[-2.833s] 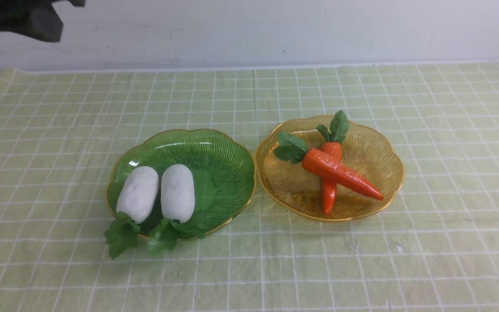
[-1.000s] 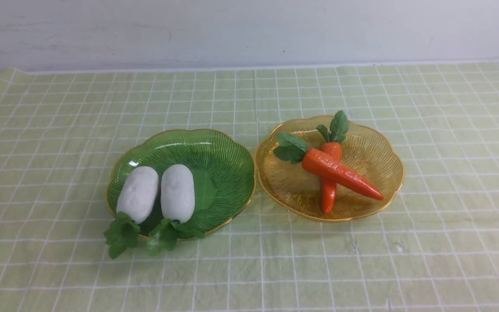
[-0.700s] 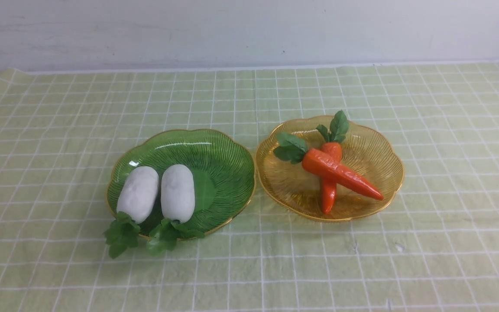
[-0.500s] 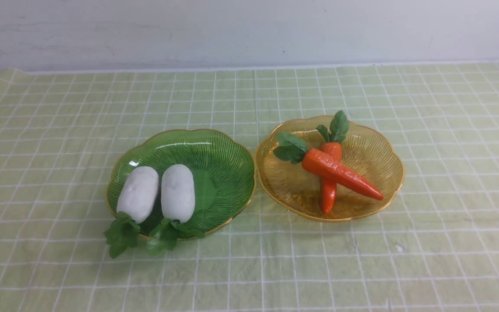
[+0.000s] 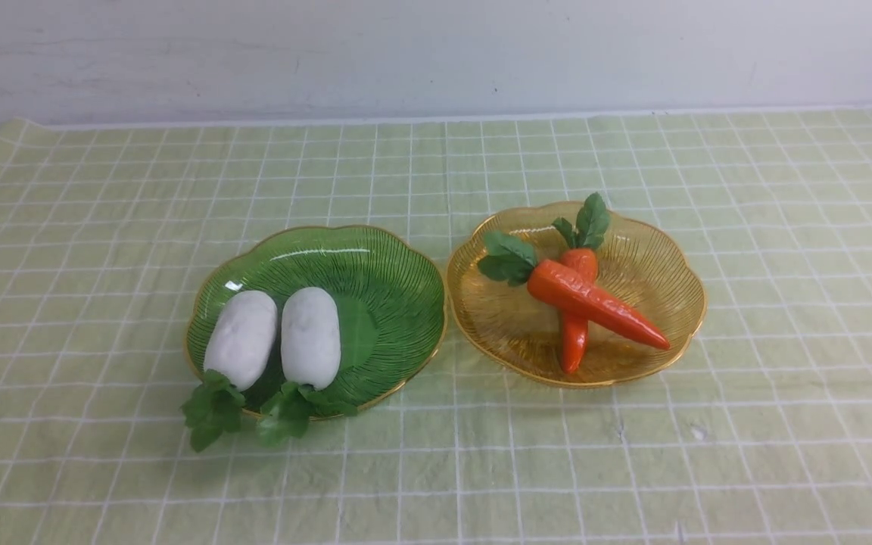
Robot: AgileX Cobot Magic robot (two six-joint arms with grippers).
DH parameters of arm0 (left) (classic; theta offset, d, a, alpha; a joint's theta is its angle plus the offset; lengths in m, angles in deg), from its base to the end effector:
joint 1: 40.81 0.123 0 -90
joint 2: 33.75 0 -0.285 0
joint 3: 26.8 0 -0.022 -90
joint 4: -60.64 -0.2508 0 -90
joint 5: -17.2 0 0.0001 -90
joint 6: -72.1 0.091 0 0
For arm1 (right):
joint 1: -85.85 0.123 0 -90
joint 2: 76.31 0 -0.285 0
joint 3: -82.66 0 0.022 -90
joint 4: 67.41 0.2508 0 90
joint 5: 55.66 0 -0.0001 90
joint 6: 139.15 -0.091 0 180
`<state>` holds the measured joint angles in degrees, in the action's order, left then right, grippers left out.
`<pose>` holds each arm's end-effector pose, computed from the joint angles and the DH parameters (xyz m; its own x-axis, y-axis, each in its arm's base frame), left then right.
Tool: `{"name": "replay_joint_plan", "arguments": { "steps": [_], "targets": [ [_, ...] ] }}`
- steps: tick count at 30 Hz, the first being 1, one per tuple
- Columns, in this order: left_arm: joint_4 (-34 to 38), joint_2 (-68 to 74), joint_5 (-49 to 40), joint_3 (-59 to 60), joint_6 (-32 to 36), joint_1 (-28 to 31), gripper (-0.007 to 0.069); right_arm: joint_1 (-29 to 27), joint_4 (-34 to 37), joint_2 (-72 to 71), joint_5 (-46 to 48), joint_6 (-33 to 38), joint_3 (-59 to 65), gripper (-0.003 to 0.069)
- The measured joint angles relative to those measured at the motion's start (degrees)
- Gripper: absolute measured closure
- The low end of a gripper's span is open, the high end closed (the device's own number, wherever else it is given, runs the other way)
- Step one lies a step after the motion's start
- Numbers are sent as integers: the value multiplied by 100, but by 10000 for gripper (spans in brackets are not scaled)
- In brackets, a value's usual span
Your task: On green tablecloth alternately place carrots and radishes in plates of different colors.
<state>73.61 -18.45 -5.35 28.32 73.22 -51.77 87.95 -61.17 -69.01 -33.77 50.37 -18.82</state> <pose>0.0423 -0.0162 0.2990 -0.0929 -0.1737 -0.9804 0.2610 0.9460 -0.1923 0.0523 0.0056 0.1719 -0.2965 -0.0759 -0.9520 -0.0947 0.9943 -0.0497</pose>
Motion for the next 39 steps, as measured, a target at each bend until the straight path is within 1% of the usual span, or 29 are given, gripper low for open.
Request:
{"name": "replay_joint_plan", "arguments": {
  "steps": [7, 12, 15, 17, 19, 23, 30, 39],
  "targets": [
    [-196, 0, -287, 333, 295, 0, 632, 0, 0, 0, 0, 0, 0, 672],
    [-360, -125, -159, 1008, 315, 34, 632, 0, 0, 0, 0, 0, 0, 672],
    [-448, -442, -142, 1424, 309, 187, 632, 0, 0, 0, 0, 0, 0, 672],
    [-607, -748, -137, 1807, 309, 482, 632, 0, 0, 0, 0, -5, 0, 672],
    [-784, -802, -131, 2023, 309, 631, 632, 0, 0, 0, 0, -5, 0, 672],
    [-1030, -813, -125, 2326, 309, 715, 632, 0, 0, 0, 5, -12, 0, 672],
    [-1035, -813, -6, 2345, 100, 640, 632, 0, 5, 0, 5, -12, 0, 672],
    [-1035, -813, 24, 2356, 44, 626, 632, 0, 5, 0, 5, -12, 0, 672]
  ]
}}
